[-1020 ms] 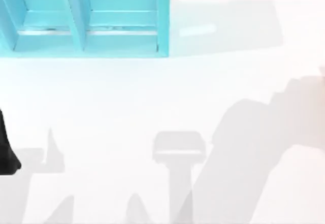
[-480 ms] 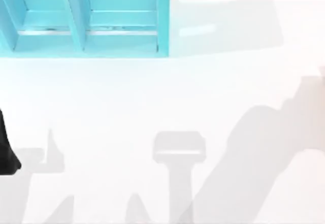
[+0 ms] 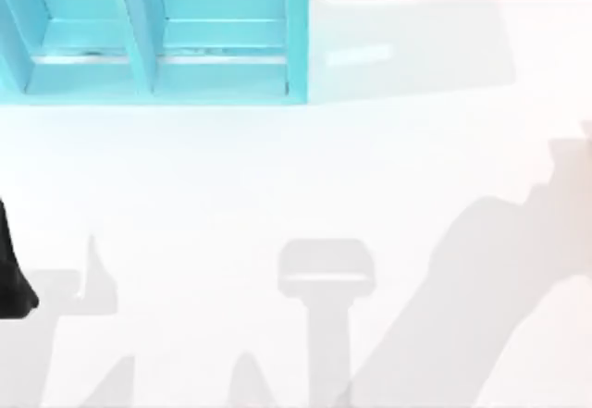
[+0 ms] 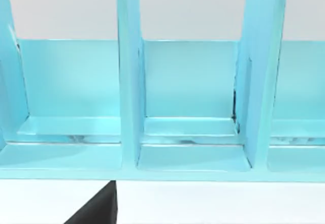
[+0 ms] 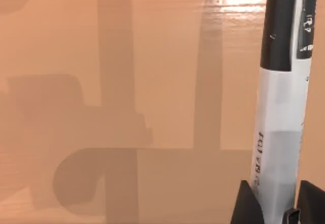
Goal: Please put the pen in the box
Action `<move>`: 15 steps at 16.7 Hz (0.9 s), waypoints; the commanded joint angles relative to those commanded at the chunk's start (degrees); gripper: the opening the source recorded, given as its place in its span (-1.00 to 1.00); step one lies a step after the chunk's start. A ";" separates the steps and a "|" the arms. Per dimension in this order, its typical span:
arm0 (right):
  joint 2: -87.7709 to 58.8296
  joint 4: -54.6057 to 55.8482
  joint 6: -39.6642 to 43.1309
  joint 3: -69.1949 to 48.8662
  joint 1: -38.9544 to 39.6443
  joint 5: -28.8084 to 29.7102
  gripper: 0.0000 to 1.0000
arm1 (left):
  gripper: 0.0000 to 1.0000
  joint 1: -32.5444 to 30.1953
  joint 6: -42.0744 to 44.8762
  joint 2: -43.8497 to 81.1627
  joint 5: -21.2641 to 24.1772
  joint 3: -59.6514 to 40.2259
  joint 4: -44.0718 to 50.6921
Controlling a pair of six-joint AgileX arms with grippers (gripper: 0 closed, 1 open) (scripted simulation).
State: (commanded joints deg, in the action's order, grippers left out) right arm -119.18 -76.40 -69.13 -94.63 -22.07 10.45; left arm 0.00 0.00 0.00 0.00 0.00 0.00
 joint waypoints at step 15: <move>0.00 0.00 0.00 0.00 0.00 0.00 1.00 | 1.00 0.00 0.00 0.00 0.00 0.00 0.00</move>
State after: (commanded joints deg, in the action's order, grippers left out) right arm -119.18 -76.40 -69.13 -94.63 -22.07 10.45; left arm 0.00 0.00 0.00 0.00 0.00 0.00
